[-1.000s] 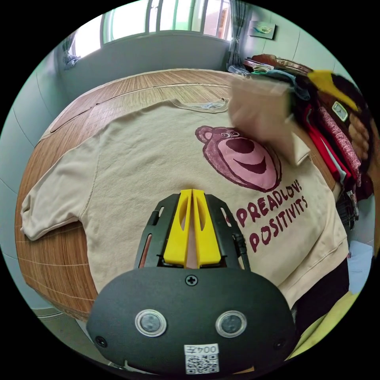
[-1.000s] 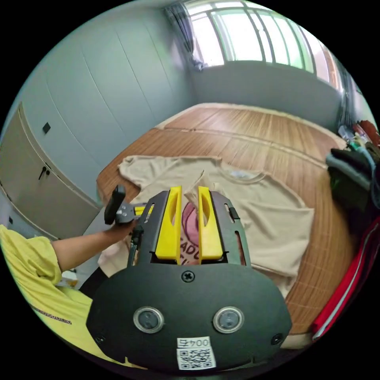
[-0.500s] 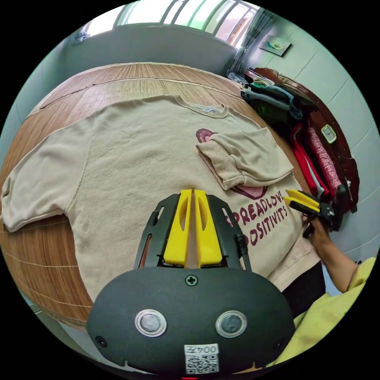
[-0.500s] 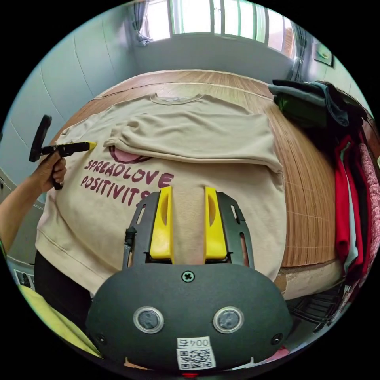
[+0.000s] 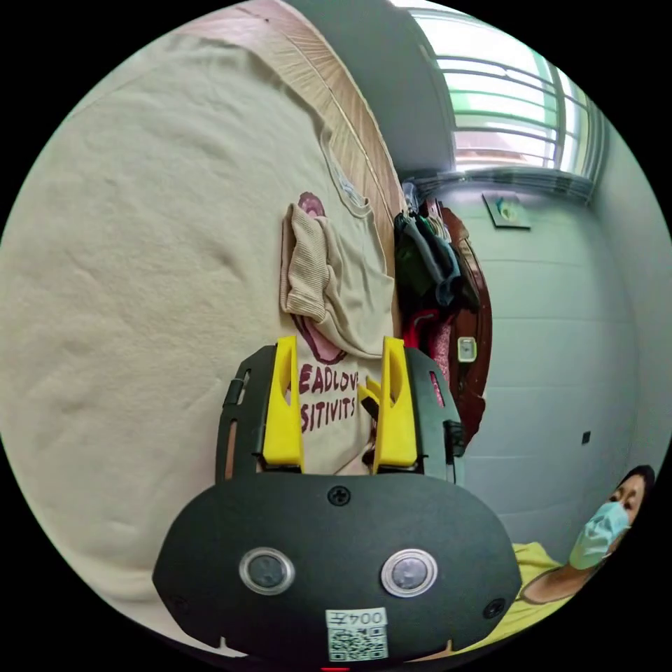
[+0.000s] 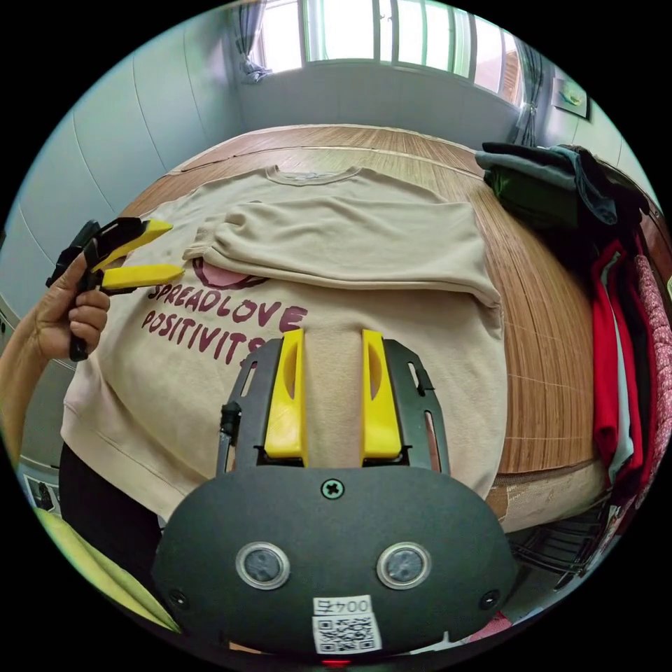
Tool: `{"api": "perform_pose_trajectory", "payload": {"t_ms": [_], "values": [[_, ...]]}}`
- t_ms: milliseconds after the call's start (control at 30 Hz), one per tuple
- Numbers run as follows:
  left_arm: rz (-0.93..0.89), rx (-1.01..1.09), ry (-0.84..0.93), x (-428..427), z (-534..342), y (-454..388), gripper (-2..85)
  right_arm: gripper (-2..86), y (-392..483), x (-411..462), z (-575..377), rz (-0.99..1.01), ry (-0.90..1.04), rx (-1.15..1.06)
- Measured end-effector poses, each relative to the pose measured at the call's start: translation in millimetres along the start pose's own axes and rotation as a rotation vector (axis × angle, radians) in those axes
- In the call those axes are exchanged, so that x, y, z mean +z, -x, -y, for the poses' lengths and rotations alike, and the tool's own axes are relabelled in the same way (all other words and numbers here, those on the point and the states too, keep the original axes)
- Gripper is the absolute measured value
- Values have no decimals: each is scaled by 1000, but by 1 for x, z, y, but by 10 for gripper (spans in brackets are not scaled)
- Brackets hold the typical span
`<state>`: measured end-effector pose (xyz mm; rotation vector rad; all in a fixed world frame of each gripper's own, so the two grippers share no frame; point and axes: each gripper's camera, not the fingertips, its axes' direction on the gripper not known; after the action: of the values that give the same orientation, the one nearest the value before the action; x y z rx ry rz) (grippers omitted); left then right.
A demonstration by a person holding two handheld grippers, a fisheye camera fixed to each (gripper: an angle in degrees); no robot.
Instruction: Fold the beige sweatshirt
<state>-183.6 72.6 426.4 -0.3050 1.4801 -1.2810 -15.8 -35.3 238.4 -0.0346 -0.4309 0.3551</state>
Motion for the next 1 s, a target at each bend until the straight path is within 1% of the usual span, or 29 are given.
{"api": "perform_pose_trajectory", "payload": {"t_ms": [233,400,533,667,733,867,933,1000], "values": [[32,-78,-71,5,12,10,148,97,-10,6,0,6,-1,43],[47,-119,-128,7,13,14,134,87,0,11,0,-55,3,2],[110,-100,-165,13,10,7,124,86,-11,13,-1,-26,1,30],[179,-14,-205,16,1,-13,118,71,-25,15,-2,11,-3,70],[194,13,-225,18,-5,-18,115,64,-28,16,-2,15,-3,73],[151,-13,-251,21,-8,-15,105,59,-29,18,-2,-8,-1,61],[198,16,-242,24,-5,-22,103,57,-32,19,-2,-5,-1,63],[201,27,-247,25,-1,-26,103,55,-36,19,-2,5,-2,69]]}}
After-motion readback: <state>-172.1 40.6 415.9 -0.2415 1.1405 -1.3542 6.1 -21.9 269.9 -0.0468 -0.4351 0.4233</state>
